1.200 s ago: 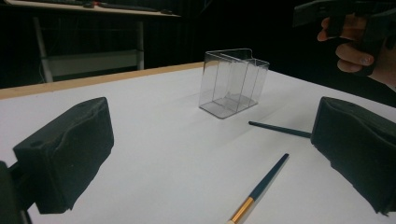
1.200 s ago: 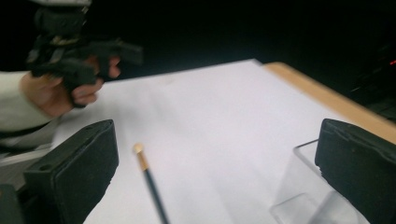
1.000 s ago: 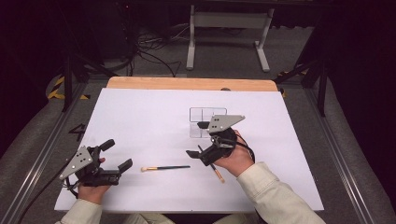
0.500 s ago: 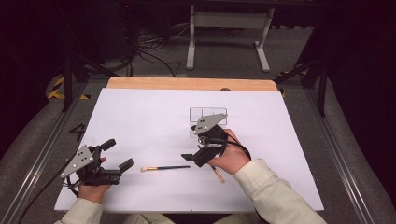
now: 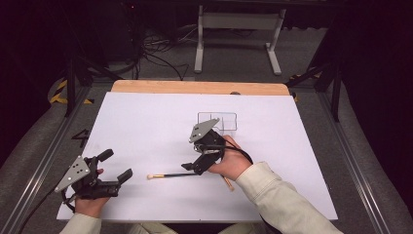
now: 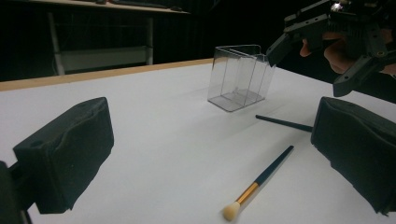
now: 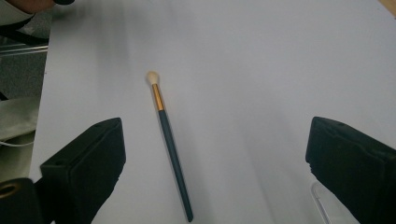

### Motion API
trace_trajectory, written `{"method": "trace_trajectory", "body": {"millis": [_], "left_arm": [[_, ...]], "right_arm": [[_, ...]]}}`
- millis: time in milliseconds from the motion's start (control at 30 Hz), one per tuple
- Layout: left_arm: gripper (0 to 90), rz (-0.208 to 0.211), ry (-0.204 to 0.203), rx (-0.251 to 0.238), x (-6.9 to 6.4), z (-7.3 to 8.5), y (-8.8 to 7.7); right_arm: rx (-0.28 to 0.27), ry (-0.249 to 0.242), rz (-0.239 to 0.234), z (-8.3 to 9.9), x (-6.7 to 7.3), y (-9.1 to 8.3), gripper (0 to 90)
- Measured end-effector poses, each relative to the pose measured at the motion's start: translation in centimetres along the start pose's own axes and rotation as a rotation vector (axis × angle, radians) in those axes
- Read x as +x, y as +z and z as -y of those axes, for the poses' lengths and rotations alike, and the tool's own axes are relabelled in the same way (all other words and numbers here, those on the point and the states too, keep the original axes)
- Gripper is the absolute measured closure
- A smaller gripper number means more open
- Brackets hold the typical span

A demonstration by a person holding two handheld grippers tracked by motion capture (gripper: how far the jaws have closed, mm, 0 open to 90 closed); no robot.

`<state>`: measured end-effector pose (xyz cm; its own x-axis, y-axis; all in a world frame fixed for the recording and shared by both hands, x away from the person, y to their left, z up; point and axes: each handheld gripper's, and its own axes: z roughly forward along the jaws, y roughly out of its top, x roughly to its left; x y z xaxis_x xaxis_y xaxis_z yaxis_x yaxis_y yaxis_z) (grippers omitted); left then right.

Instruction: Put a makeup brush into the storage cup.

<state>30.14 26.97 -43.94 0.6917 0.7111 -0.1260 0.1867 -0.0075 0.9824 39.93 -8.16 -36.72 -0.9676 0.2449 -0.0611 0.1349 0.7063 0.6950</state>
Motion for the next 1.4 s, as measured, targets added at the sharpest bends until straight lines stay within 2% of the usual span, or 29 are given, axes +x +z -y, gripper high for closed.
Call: {"method": "trace_trajectory", "body": {"millis": [133, 267, 467, 567, 767, 967, 1033, 1067, 1400], "left_arm": [[0.0, -0.012, -0.001, 0.000, 0.0, 0.1, -0.6], [0.0, -0.021, 0.000, 0.000, 0.0, 0.2, -1.0], [0.0, -0.033, -0.006, -0.005, 0.0, 0.2, -1.3], [0.0, -0.032, -0.003, -0.006, 0.0, 0.2, -1.2], [0.2, -0.027, -0.005, -0.005, 0.0, 0.1, -1.1], [0.2, -0.023, -0.004, -0.003, 0.1, 0.1, -1.0], [0.3, -0.023, -0.004, -0.002, 0.1, 0.1, -1.0], [0.3, -0.022, -0.005, -0.002, 0.1, 0.1, -1.0], [0.9, -0.018, -0.007, -0.004, 0.1, 0.0, -0.9]], "right_arm": [[0.013, -0.012, -0.010, -0.3, 0.0, 0.7, 5.3], [0.051, -0.010, -0.018, -0.6, 0.0, 1.4, 6.1], [0.104, -0.021, -0.044, -0.9, -0.2, 2.3, 13.2], [0.145, -0.039, -0.056, -1.0, -0.1, 3.0, 17.9], [0.197, -0.045, -0.082, -1.1, 0.0, 3.9, 25.3], [0.222, -0.038, -0.093, -0.8, 0.0, 4.8, 28.5], [0.244, -0.033, -0.100, -0.7, 0.1, 5.1, 30.7], [0.251, -0.045, -0.107, -0.6, 0.1, 5.4, 31.5], [0.269, -0.040, -0.120, -0.3, 0.3, 6.1, 39.1]]}}
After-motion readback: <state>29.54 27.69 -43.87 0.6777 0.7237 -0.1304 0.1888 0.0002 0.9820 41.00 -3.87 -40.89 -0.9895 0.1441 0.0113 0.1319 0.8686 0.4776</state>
